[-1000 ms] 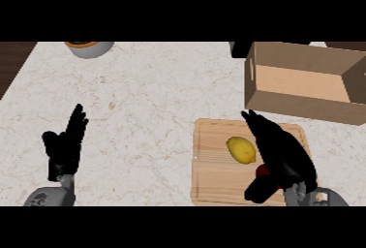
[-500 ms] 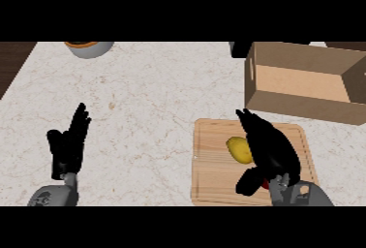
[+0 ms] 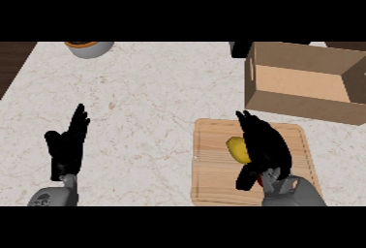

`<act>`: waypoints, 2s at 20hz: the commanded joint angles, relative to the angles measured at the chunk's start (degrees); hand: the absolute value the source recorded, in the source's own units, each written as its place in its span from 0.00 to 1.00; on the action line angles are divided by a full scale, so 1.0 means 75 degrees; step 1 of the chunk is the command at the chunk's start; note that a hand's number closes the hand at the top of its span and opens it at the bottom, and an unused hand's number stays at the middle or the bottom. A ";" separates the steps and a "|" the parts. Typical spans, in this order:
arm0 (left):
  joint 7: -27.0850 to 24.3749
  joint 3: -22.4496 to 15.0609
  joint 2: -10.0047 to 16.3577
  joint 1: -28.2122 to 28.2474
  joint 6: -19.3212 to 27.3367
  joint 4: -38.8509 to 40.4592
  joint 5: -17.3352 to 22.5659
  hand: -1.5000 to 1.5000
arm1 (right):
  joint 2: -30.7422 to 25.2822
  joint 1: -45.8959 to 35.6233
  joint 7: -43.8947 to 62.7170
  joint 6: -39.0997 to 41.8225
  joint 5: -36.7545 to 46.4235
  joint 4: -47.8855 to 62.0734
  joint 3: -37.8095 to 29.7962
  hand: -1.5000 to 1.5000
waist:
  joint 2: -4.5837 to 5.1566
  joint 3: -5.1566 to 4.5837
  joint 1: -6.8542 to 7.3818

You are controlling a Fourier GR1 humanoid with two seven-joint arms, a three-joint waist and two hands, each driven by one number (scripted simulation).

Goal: Pick the lemon from the cutting board and place it in the cardboard box

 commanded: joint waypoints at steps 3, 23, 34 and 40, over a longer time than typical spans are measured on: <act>-0.0295 0.0146 -0.0166 -0.0020 -0.0006 0.0360 -0.0135 0.50 | -0.0011 0.0370 -0.0234 0.0396 0.0281 -0.0099 -0.0212 0.00 | 0.0001 -0.0001 -0.0019; -0.0138 0.0388 -0.0243 0.0061 -0.0320 0.0000 -0.0240 0.50 | 0.0552 -0.0713 -0.2203 -0.0887 0.1268 0.3202 -0.1278 0.00 | 0.0007 0.0001 0.0017; 0.0318 0.0227 -0.0366 0.0198 -0.0326 -0.0586 -0.0386 0.50 | 0.0795 -0.0365 -0.2952 -0.1845 0.1925 0.2861 -0.0669 1.00 | -0.0005 0.0003 0.0025; -0.0042 0.0431 -0.0452 -0.0317 -0.0154 0.0237 -0.0490 0.50 | 0.0498 -0.0375 -0.3468 -0.1890 0.2116 0.2763 -0.0960 1.00 | 0.0001 0.0000 -0.0020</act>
